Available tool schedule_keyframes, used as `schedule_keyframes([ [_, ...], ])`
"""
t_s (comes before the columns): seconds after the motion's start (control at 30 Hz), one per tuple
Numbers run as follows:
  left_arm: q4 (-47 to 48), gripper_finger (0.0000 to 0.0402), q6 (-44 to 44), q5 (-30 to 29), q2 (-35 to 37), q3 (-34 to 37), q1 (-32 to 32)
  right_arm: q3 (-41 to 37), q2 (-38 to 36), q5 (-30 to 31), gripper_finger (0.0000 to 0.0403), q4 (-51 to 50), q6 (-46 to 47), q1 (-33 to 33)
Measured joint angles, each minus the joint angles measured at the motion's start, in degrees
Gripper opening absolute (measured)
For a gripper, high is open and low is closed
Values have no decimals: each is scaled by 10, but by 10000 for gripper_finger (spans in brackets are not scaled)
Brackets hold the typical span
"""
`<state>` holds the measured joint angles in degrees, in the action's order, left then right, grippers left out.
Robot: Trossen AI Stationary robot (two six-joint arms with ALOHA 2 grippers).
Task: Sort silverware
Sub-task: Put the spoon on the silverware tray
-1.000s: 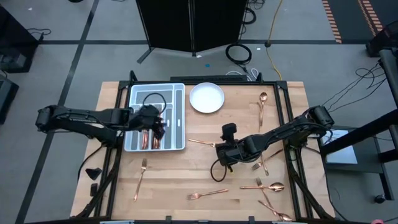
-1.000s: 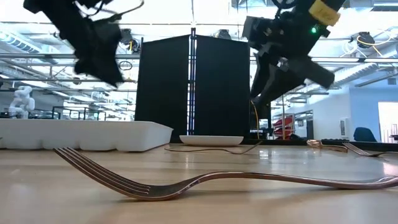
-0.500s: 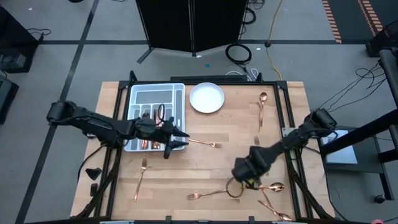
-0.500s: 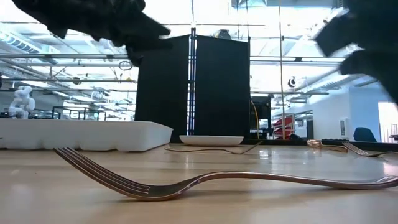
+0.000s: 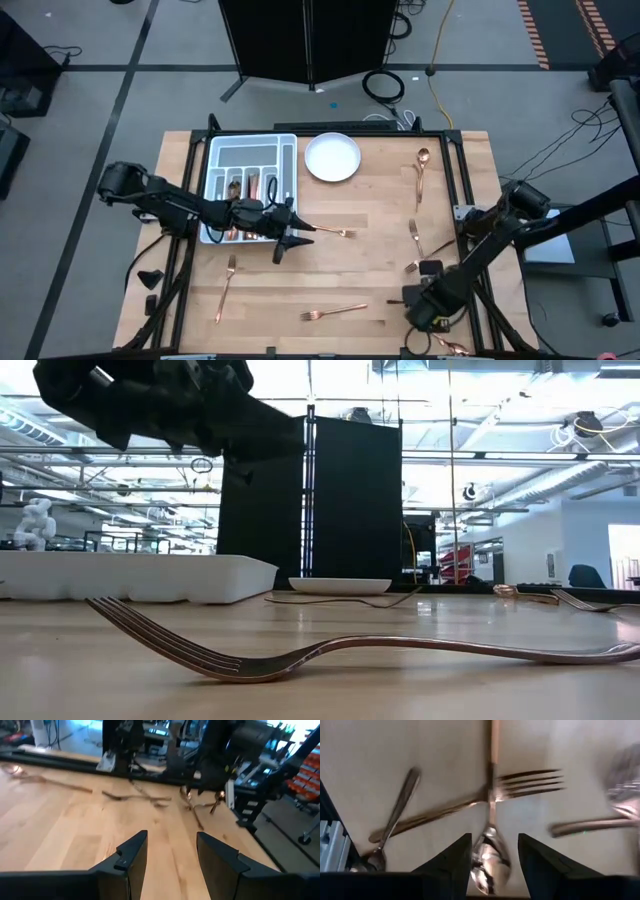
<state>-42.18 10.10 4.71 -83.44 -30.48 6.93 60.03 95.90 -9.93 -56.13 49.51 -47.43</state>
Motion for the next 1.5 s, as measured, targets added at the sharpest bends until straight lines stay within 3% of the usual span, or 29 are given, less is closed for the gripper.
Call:
schedule_keyframes([
  [0.47,-35,164,16,0,-7,0,8,-96,-2,25,146,127,39,-26],
  [0.57,-36,164,16,0,-7,0,8,-107,-3,25,121,142,41,-26],
  [0.77,-38,164,16,-2,-7,0,8,-107,-2,18,13,151,49,-26],
  [1.03,-39,164,17,-3,-7,0,8,-70,3,38,4,68,50,-26],
  [1.13,-39,164,64,-3,-7,0,5,-35,3,66,2,10,38,-26],
  [1.3,-38,164,252,-1,-7,-10,-16,36,2,118,1,-85,-19,-15],
  [1.5,7,164,356,54,-7,-62,-38,122,1,226,1,-90,-215,37],
])
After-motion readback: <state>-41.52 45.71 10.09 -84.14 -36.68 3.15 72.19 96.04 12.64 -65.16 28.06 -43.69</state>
